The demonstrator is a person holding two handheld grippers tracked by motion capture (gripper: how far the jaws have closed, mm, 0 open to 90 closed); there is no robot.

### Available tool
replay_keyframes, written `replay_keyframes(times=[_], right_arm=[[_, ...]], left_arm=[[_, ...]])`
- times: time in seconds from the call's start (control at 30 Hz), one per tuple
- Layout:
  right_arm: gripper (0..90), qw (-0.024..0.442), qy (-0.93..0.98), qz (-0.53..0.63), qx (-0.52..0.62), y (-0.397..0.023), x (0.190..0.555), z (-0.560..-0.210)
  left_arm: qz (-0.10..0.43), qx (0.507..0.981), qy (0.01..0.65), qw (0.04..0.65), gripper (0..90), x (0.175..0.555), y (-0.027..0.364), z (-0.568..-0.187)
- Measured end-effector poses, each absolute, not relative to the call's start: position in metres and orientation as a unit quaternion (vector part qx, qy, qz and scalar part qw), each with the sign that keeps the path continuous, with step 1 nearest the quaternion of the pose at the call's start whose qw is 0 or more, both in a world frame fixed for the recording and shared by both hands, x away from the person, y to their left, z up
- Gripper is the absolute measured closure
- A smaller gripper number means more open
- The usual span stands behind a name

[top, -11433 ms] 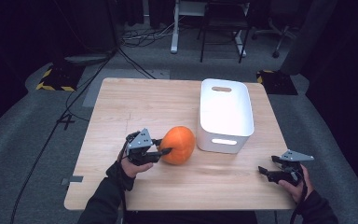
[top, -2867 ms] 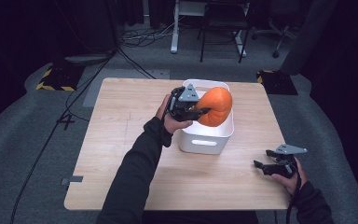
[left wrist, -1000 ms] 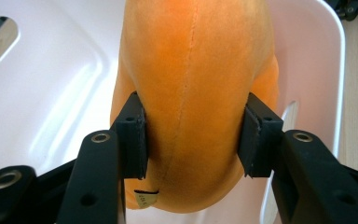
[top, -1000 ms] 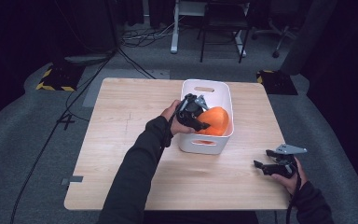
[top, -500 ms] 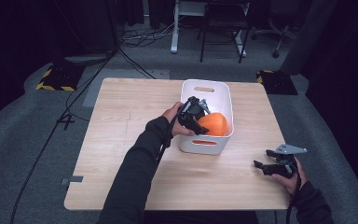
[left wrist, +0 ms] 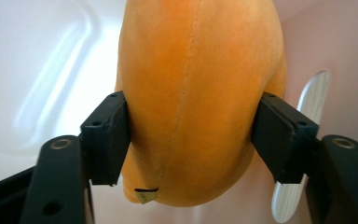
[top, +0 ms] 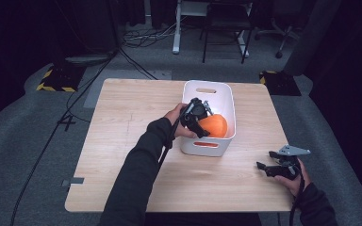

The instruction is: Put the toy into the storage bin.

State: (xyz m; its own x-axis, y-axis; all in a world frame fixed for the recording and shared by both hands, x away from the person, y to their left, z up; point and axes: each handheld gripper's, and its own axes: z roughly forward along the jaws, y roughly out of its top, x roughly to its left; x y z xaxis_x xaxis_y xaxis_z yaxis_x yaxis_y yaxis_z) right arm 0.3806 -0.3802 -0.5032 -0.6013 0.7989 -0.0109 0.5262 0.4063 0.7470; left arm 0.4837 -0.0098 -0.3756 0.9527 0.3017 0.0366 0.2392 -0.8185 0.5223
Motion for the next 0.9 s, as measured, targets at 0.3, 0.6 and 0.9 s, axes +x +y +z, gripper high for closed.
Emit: replay_keyframes(times=[0.3, 0.6, 0.9], right_arm=[[19.5, 0.187, 0.818, 0.363, 0.405, -0.38, 0.381, -0.503], [19.5, 0.186, 0.819, 0.362, 0.404, -0.381, 0.381, -0.503], [19.5, 0.187, 0.818, 0.364, 0.404, -0.38, 0.381, -0.503]], left_arm=[[0.068, 0.945, 0.159, 0.277, 25.5, 0.483, -0.01, -0.375], [0.088, 0.936, 0.168, 0.296, 20.9, 0.478, -0.001, -0.366], [0.112, 0.917, 0.187, 0.333, 19.7, 0.475, 0.015, -0.361]])
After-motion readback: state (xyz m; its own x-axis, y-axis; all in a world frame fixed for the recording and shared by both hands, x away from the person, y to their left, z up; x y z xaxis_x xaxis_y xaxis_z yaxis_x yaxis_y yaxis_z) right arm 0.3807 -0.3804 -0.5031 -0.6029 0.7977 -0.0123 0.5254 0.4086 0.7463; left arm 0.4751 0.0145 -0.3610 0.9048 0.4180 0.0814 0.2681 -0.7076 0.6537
